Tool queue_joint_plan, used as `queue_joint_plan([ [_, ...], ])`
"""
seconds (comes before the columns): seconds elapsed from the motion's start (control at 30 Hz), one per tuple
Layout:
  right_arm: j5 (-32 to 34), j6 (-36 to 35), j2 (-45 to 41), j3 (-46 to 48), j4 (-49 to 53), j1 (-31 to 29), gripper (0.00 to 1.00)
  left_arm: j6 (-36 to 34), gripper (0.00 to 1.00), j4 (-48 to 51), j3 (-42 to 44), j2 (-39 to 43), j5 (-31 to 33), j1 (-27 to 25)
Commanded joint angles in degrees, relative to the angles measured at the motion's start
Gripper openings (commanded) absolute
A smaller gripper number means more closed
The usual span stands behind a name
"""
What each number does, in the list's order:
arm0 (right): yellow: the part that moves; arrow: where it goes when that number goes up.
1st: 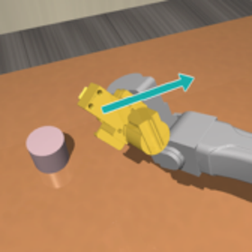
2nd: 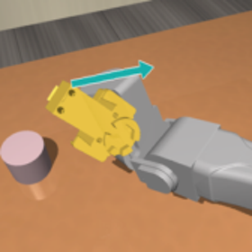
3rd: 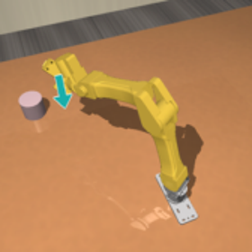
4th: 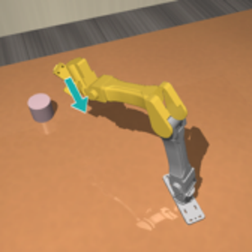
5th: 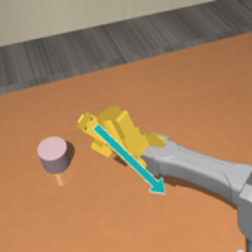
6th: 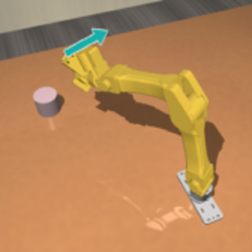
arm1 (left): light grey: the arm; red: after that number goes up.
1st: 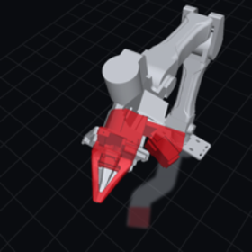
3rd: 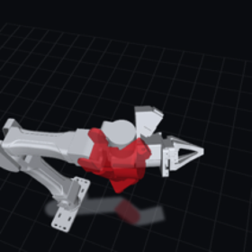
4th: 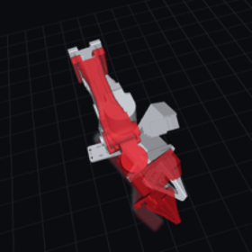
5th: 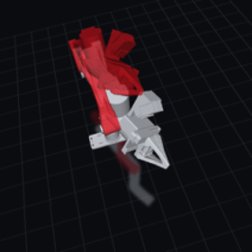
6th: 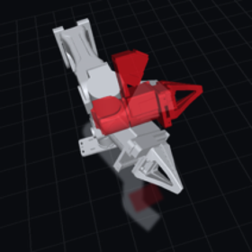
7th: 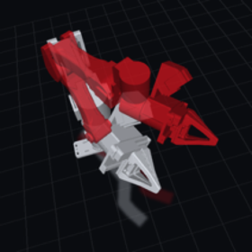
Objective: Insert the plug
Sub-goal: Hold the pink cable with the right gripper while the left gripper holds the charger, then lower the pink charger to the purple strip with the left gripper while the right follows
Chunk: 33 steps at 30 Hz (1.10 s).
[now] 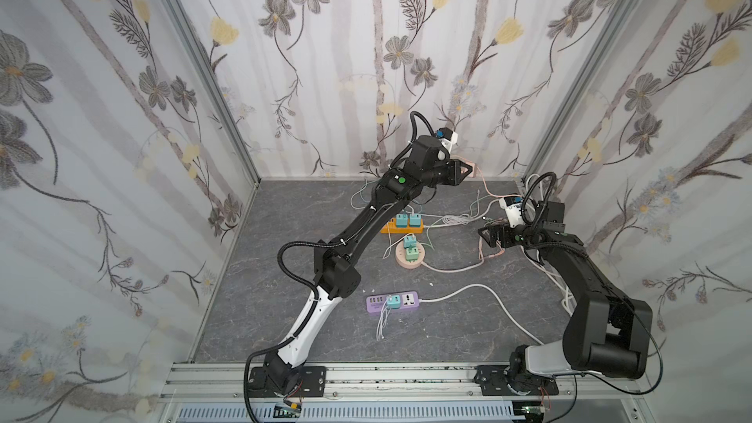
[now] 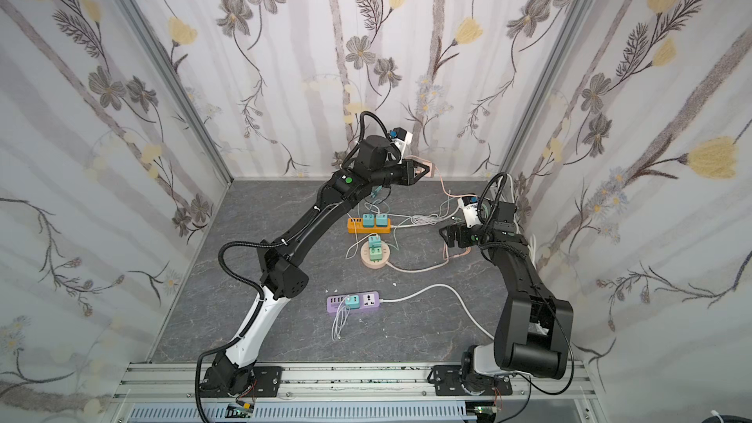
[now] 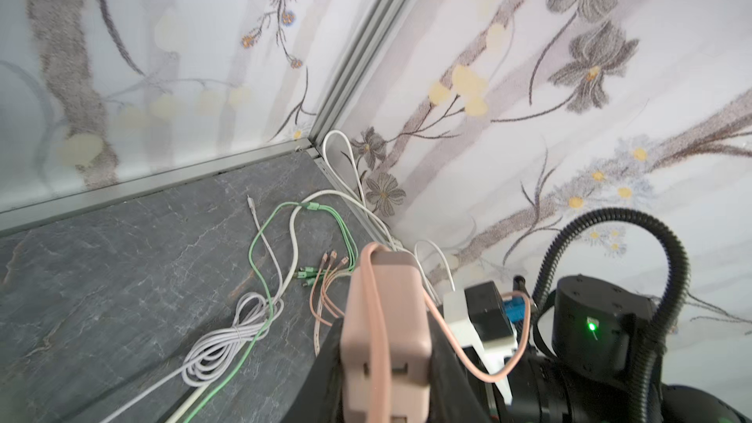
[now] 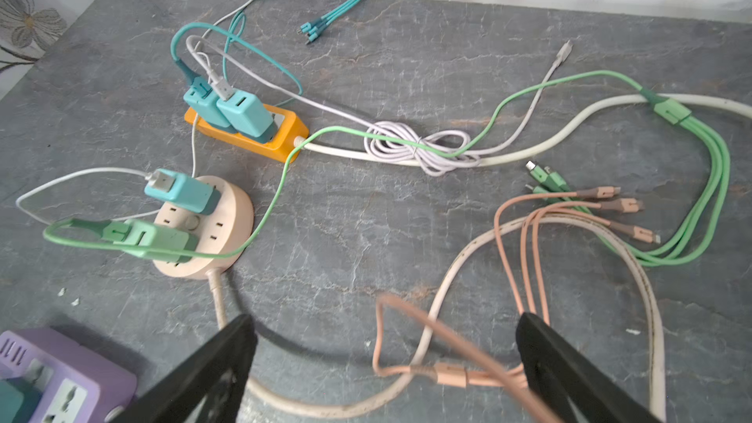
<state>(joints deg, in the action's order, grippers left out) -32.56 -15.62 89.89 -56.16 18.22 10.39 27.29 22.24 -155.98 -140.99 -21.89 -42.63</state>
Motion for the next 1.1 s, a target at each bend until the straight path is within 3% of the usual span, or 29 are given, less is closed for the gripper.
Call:
queue_joint_plan([
  [0.0, 2.79, -1.64, -0.9, -1.37, 6.46, -0.02, 0.99, 2.41, 0.0, -6.41, -0.55, -0.86, 5.8, -0.03],
  [0.1, 3.82, -6.73, -0.47, -3.66, 14.3, -0.32, 0.99, 3.56, 0.0, -7.26, -0.55, -1.15, 10.32, 0.01],
  [0.27, 7.24, -18.95, 4.51, -5.3, 26.25, -5.08, 0.99, 5.17, 0.0, -14.1, -1.7, -3.24, 7.91, 0.01],
  [0.33, 9.08, -22.12, 6.18, -5.06, 26.93, -6.42, 0.99, 4.84, 0.0, -12.68, -3.8, -4.16, 10.44, 0.09],
  [0.5, 5.24, -23.89, 3.09, -2.99, 23.92, -6.97, 0.99, 4.21, 0.0, -5.04, -3.42, -4.02, 29.98, 0.5],
  [0.57, 2.72, -25.76, -0.08, -1.74, 23.66, -7.22, 0.99, 5.51, 0.0, -4.79, -3.29, -4.72, 29.21, 1.16],
  [0.67, -0.22, -27.11, -5.05, 0.73, 21.47, -7.59, 0.99, 5.28, 0.0, -5.33, -3.33, -5.91, 22.83, 1.07],
  [0.83, -3.42, -18.14, -15.49, 5.12, 7.13, -6.94, 0.99, 0.21, 0.0, -2.89, -3.34, -5.94, 10.87, -0.99],
  [0.93, 3.92, -6.32, -21.87, 8.44, -6.64, -5.71, 0.99, -2.44, 0.0, 3.08, -2.45, -4.29, 3.11, -1.77],
  [1.0, 11.88, 1.94, -27.11, 11.28, -15.04, -4.93, 0.99, -5.25, 0.0, 6.68, 1.27, -1.51, -2.0, -2.42],
  [1.07, 21.05, 10.42, -30.87, 13.69, -21.61, -4.25, 0.99, -9.71, 0.0, 9.37, 6.65, 2.32, -3.13, -3.53],
])
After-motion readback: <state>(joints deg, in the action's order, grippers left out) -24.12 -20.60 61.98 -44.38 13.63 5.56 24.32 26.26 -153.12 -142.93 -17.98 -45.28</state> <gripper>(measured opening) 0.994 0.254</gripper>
